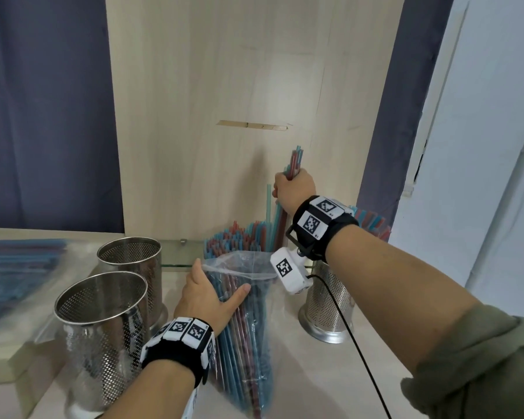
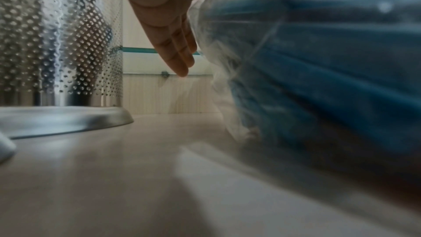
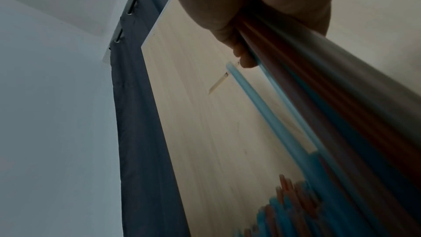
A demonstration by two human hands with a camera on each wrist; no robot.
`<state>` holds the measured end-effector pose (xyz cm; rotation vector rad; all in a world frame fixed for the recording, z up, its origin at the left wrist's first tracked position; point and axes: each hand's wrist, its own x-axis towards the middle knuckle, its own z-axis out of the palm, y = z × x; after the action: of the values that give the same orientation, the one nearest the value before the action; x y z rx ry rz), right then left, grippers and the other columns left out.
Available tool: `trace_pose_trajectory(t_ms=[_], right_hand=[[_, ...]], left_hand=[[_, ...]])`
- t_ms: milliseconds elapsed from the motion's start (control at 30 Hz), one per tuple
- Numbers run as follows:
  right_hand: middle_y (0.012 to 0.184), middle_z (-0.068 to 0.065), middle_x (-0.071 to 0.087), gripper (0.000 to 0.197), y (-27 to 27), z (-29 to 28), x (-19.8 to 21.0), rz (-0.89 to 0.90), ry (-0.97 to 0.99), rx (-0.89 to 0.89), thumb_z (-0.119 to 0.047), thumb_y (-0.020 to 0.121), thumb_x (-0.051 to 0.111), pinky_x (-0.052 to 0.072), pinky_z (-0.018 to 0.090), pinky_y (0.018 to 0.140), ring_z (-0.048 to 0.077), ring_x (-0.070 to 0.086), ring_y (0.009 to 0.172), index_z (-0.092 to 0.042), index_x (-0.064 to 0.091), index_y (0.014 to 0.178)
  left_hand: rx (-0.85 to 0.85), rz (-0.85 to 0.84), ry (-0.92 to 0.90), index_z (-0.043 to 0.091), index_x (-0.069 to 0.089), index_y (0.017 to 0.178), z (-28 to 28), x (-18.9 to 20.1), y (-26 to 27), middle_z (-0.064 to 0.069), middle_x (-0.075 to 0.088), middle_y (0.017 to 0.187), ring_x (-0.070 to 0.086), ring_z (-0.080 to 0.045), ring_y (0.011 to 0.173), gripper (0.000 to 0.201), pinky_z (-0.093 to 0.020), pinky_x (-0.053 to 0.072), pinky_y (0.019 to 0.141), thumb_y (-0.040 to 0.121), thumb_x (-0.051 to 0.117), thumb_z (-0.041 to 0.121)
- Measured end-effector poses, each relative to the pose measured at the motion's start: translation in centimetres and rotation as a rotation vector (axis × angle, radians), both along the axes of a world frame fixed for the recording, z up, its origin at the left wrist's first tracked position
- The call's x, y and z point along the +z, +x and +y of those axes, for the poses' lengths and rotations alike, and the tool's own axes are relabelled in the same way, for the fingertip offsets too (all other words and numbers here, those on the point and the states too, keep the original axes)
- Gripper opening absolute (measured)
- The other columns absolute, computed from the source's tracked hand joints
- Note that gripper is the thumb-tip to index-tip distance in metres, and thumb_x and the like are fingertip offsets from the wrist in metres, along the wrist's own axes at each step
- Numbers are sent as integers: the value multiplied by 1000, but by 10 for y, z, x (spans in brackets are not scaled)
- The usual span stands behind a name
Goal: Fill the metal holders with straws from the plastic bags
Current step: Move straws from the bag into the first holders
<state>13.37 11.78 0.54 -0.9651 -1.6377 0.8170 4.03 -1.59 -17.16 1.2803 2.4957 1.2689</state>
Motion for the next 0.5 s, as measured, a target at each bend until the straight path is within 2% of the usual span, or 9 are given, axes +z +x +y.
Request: trace_pose_trajectory(t_ms=[167, 200, 267, 300, 367, 400, 500], right_hand=[[97, 20, 70, 21, 3, -4, -25, -72, -68, 50, -29, 97, 54, 58, 46, 75, 36, 69, 85, -10, 54, 87], [98, 20, 70, 23, 4, -6, -34, -85, -81, 74, -30, 98, 54, 57, 44, 74, 35, 69, 84, -10, 55, 88], [99, 18, 71, 27, 5, -8, -49, -42, -89, 98, -33, 99, 55, 57, 45, 80, 34, 70, 88, -7, 60, 96], [96, 14, 72, 28, 6, -8, -53, -18, -85, 111, -36, 99, 56, 57, 44, 81, 30, 71, 87, -9, 62, 97], [85, 1, 71, 27, 8, -10, -58, -14, -62, 138, -44, 98, 55, 56, 36, 74, 18, 70, 76, -18, 59, 91], [81, 0, 71, 31, 8, -12, -59, -17, -40, 146, -49, 96, 55, 57, 36, 73, 17, 70, 73, -20, 59, 88], [79, 7, 73, 56, 7, -7, -68, -29, 27, 143, -64, 87, 58, 58, 44, 80, 25, 70, 74, -8, 65, 88]], left_hand=[[-2, 1, -8, 8, -2, 153, 0, 0, 0, -14, 20, 159, 33, -30, 141, 122, -40, 36, 110, 72, 60, 75], [-3, 3, -11, 8, -3, 153, -1, 0, 0, -14, 20, 159, 33, -30, 141, 122, -40, 36, 110, 72, 60, 76], [-4, 7, -16, 9, -3, 153, -1, 1, 0, -14, 19, 160, 33, -29, 141, 122, -40, 36, 110, 72, 59, 76], [-7, 7, -16, 9, -3, 153, -1, 1, 0, -14, 19, 160, 33, -29, 141, 122, -39, 35, 110, 73, 59, 75], [-9, 6, -15, 9, -3, 153, -2, 1, 0, -14, 18, 160, 32, -29, 142, 121, -39, 35, 110, 73, 59, 75], [-10, 6, -14, 9, -3, 153, -2, 0, -1, -14, 18, 160, 32, -28, 142, 122, -38, 35, 110, 73, 59, 76], [-15, 1, -12, 9, -3, 153, -2, 0, -1, -13, 18, 160, 32, -28, 142, 121, -38, 35, 110, 73, 59, 75]])
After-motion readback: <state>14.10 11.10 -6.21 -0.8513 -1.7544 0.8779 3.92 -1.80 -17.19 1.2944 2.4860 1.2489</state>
